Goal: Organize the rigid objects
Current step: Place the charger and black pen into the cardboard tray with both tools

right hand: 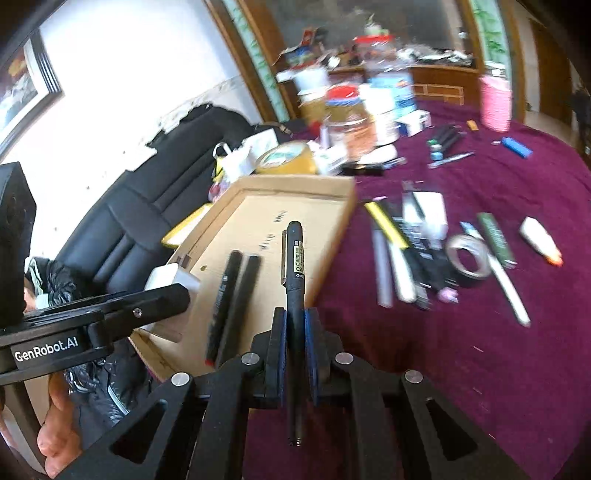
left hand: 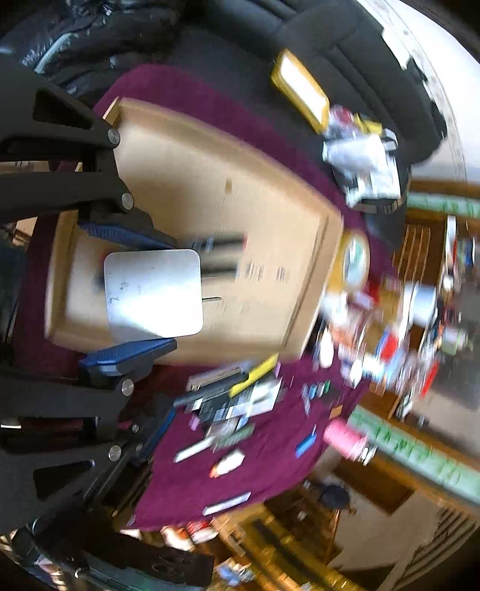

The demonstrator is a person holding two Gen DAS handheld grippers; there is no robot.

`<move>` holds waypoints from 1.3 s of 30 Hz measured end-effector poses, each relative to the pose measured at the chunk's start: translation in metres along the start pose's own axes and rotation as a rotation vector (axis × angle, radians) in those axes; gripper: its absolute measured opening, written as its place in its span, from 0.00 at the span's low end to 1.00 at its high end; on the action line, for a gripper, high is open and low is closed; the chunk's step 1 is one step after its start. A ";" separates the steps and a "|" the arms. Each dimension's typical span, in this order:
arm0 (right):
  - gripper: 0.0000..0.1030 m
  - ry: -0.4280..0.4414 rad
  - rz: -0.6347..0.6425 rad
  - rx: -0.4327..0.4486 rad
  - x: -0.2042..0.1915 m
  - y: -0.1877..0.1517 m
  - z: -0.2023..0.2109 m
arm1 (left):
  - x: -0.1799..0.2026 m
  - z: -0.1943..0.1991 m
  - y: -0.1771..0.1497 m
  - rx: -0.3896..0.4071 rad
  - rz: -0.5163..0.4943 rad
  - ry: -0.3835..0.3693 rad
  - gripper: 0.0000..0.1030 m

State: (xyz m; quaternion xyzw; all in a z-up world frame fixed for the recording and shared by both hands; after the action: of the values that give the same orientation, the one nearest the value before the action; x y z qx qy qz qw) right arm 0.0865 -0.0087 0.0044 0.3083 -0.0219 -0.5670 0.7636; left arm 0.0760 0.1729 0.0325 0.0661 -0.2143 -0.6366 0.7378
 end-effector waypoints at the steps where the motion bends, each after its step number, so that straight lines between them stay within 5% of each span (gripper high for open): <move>1: 0.10 0.010 -0.002 -0.026 -0.006 0.007 -0.014 | -0.010 -0.004 0.004 -0.002 0.011 0.009 0.44; 8: 0.10 -0.013 -0.015 -0.117 -0.023 0.031 -0.072 | -0.062 -0.050 0.025 -0.073 0.064 0.054 0.44; 25: 0.11 -0.191 0.062 -0.151 -0.037 0.038 -0.112 | -0.060 -0.077 0.018 -0.063 -0.055 0.110 0.45; 29: 0.11 -0.197 0.074 -0.146 -0.038 0.037 -0.112 | -0.064 -0.077 0.015 -0.044 -0.051 0.049 0.61; 33: 0.26 -0.171 0.076 -0.136 -0.038 0.036 -0.103 | -0.063 -0.073 0.009 -0.016 -0.062 0.061 0.76; 36: 0.51 -0.119 0.065 -0.087 -0.033 0.032 -0.080 | -0.065 -0.066 0.004 -0.015 -0.040 0.072 0.77; 39: 0.60 -0.039 0.061 -0.025 -0.026 0.023 -0.049 | -0.060 -0.045 -0.002 0.025 -0.026 0.076 0.77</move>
State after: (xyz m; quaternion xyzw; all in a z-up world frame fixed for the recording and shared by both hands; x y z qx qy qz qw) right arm 0.1159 0.0397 -0.0153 0.2867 -0.0392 -0.5495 0.7838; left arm 0.0863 0.2222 -0.0229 0.1024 -0.1932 -0.6403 0.7363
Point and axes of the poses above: each gripper's, at about its wrist camera, not at the fingertips, and z roughly against the way its jaws point, x to its right, y to its top, the point moved 1 cm from there along -z, roughly the way its jaws point, and after that the axes turned 8 degrees about -x, right-handed, at the moved point
